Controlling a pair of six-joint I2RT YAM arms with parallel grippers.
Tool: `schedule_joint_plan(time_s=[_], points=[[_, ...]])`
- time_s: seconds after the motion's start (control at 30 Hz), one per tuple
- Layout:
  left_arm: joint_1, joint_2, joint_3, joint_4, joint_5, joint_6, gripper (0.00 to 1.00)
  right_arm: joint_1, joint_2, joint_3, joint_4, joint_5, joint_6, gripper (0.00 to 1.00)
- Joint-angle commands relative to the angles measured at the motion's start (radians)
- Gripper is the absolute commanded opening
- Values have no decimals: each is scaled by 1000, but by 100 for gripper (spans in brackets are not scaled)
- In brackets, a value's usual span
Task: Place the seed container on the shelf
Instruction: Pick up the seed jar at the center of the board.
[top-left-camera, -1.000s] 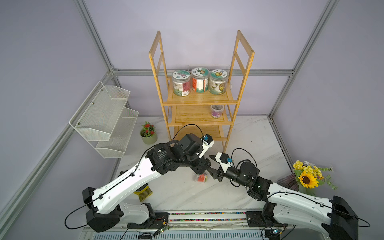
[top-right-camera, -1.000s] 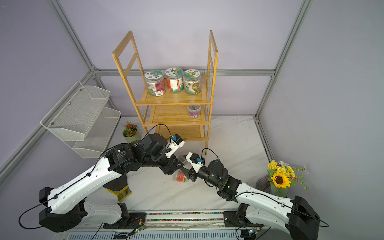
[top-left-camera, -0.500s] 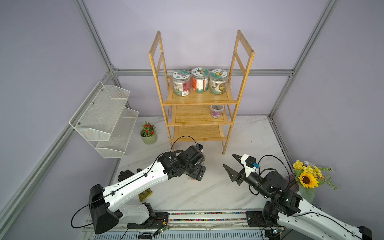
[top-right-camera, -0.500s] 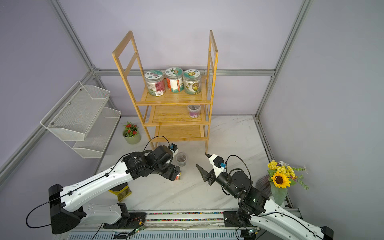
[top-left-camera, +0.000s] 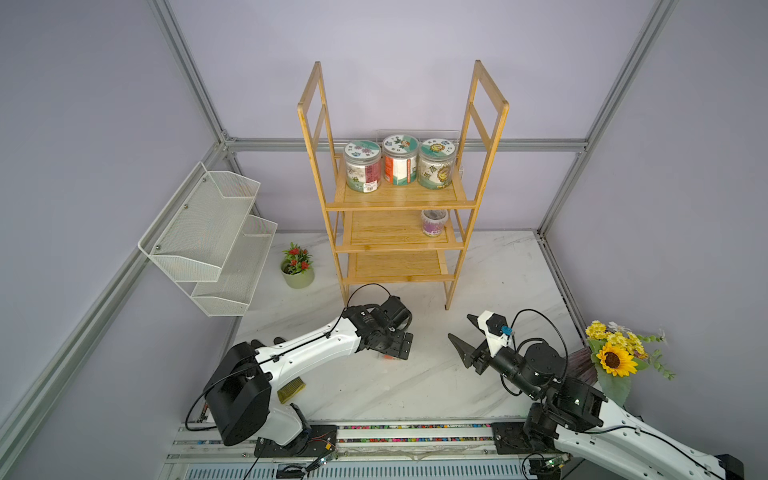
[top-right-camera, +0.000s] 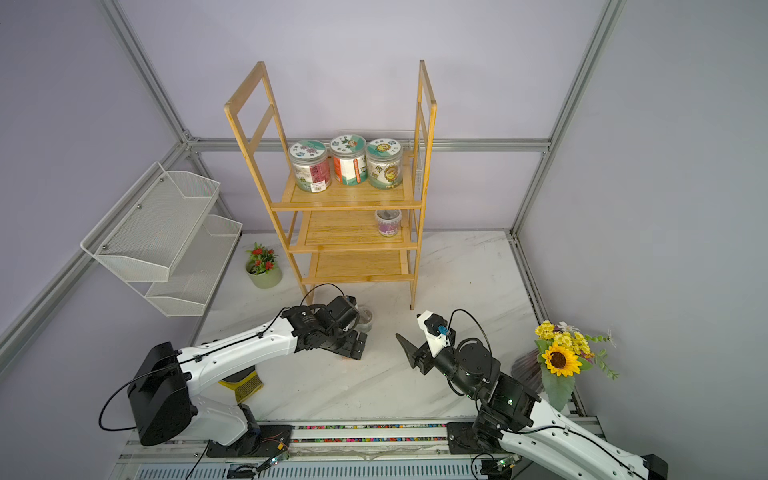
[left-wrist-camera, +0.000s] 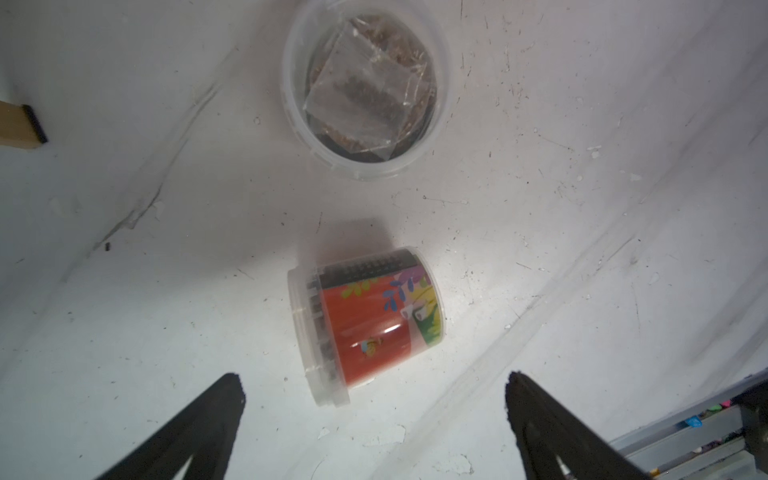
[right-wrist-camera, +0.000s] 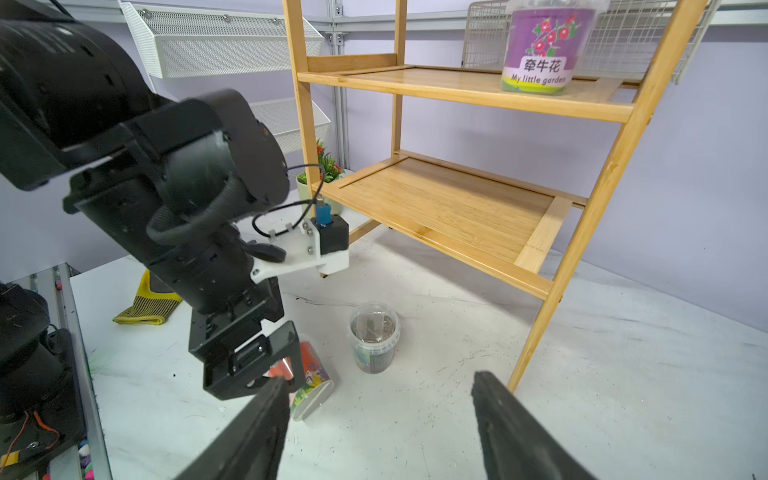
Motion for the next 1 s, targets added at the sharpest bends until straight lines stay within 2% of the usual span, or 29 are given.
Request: schedule_joint_plan(time_s=[0.0,0.17,0.33,0.57,0.77,0.97], points=[[7,32,9,39,15,-25,100,6,-17,-18,-16,12,12,74],[7,79,35,4,-22,-26,100,6,-27,-22,-28,14,15,74],[8,120,51,-1,-2,-17,97,6,-31,-30,-24,14,17,74],[5,175,90,-32,-18,-1,82,6,-25,-37,-19,14,17,74],[0,192,114,-65,-44,8,74,6,-28,-39,-17,16,17,75],[-19,192,158,-116,-76,28,60,6,-23,-40,-9,4,9,75]])
